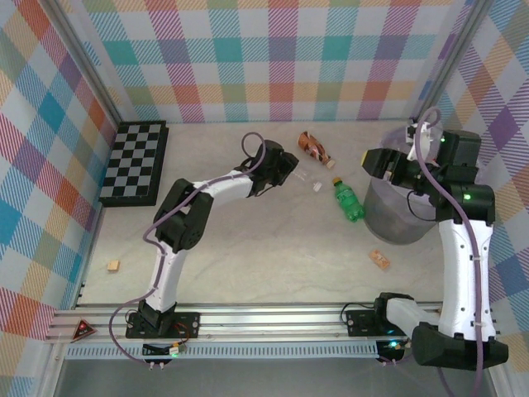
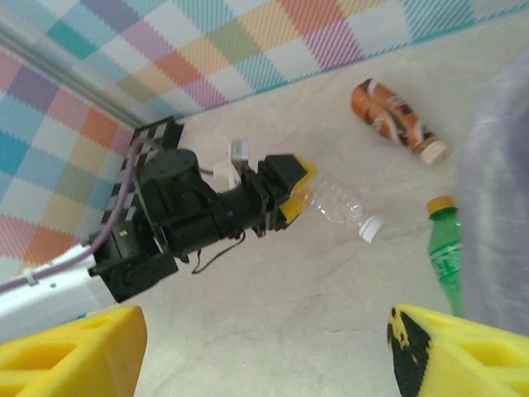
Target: Put the plastic bottles in the bin
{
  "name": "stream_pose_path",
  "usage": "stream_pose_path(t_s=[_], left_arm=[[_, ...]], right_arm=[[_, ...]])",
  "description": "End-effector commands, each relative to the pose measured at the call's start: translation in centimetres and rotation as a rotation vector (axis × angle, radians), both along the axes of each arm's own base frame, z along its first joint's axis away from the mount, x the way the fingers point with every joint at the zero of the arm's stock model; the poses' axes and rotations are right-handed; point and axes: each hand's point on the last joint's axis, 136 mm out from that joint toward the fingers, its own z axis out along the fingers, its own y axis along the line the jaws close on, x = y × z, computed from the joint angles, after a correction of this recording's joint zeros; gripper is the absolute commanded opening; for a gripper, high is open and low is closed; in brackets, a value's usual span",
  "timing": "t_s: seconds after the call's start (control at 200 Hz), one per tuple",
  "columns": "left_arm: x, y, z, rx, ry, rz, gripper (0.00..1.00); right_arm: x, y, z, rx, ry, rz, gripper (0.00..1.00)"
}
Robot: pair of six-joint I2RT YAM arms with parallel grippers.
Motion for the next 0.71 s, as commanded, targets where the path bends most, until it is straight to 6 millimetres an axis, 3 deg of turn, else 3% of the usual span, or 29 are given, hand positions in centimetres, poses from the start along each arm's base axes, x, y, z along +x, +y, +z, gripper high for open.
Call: stream_pose_path(t_s=[0.0, 0.105, 0.21, 0.39, 0.52, 0.7], left_arm=[[-1.4, 0.8, 6.8, -0.012, -0.142, -0.095, 0.49], [-3.5, 2.4, 9.4, 0.026, -0.187, -0.17, 0.48], [-6.1, 3.7, 10.7, -0.001, -0.174, -0.295, 0.47], [-11.4, 6.0, 12.8, -0.14, -0.164, -0.457, 0.45], [-14.9, 8.2, 13.3, -0.051, -0.179, -0.485, 0.46], [-17.6, 10.1, 14.8, -0.034, -0.214, -0.467, 0.45]], right_arm=[[0.1, 2.6, -0.3, -0.037, -0.013, 0.135, 0.77], [0.0, 5.3, -2.7, -0.133, 0.059, 0.262, 0.78], [0.4, 6.8, -5.4, -0.174, 0.162, 0.338, 0.79], [0.4, 11.3, -6.5, -0.103, 0.144, 0.489, 0.79], [-0.3, 15.6, -8.7, -0.064, 0.197, 0.631, 0.79], [0.0, 18.9, -10.6, -0.01, 0.226, 0.702, 0.81]])
